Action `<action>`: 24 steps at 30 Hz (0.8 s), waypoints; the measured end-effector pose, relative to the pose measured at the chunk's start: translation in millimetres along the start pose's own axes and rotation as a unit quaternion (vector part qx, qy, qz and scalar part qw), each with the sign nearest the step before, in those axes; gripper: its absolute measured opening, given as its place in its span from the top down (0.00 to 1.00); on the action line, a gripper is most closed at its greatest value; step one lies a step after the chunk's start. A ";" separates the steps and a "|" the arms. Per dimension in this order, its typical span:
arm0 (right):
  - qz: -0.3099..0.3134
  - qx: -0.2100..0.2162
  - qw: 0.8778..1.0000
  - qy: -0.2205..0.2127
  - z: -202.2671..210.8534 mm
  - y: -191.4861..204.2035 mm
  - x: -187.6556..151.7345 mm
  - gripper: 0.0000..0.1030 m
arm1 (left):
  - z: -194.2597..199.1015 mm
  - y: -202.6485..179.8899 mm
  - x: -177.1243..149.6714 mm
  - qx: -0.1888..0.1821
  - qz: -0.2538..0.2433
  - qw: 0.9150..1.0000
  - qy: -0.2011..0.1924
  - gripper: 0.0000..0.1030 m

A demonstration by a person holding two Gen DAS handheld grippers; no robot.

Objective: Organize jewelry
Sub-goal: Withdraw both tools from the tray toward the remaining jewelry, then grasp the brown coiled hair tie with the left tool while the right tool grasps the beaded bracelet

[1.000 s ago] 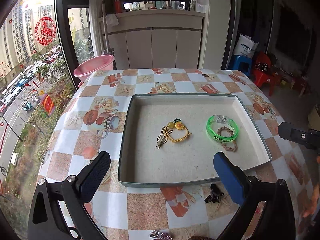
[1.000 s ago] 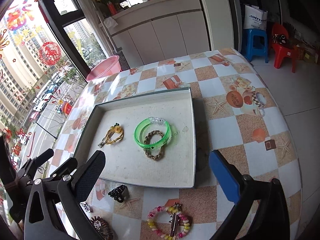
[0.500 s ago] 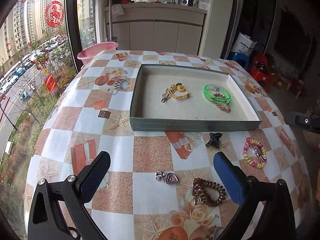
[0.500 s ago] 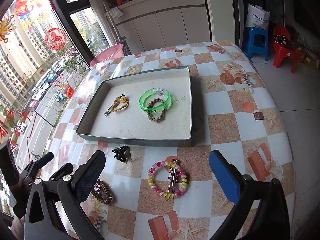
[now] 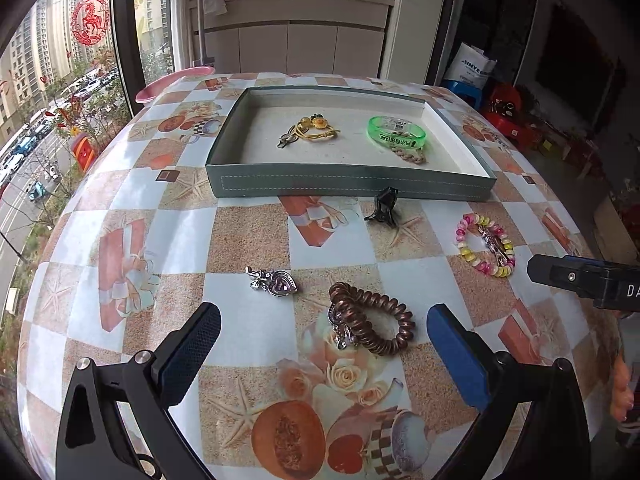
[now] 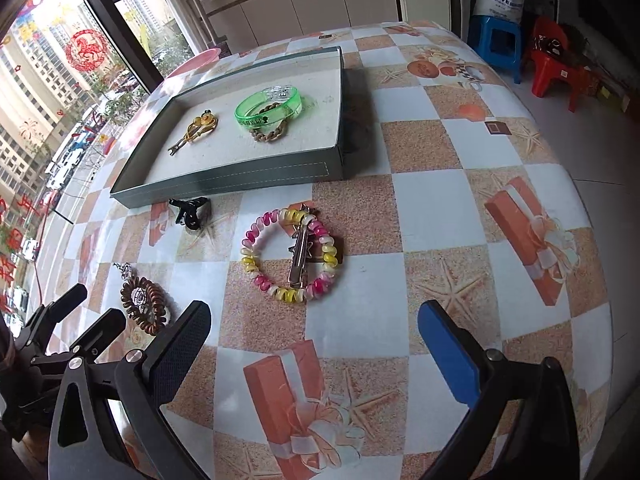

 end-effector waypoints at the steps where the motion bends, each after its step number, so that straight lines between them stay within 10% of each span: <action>1: -0.001 -0.002 1.000 -0.001 -0.4 -1.3 0.3 0.00 | -0.2 -0.5 0.4 0.000 0.000 1.000 0.000 0.00; 9: -0.002 -0.014 1.000 -0.013 -4.0 -4.7 9.1 0.03 | -1.8 -5.8 3.6 -0.004 0.002 1.000 0.002 0.10; 17: -0.004 -0.019 1.000 -0.002 -17.7 -12.5 16.4 0.39 | -4.9 -9.3 4.8 -0.008 -0.002 1.000 0.006 0.16; 24: 0.023 -0.033 0.999 0.001 -26.9 -8.8 16.3 0.48 | -8.0 -12.8 4.7 -0.013 -0.006 1.000 0.013 0.23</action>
Point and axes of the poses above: each gripper's, at about its wrist camera, not at the fingertips, and z roughly against the way its jaws point, y to its left, x to its top, the point moved 4 cm from there along -z, roughly the way its jaws point, and after that the axes turned 3 degrees about -x, right-handed, at the moved point
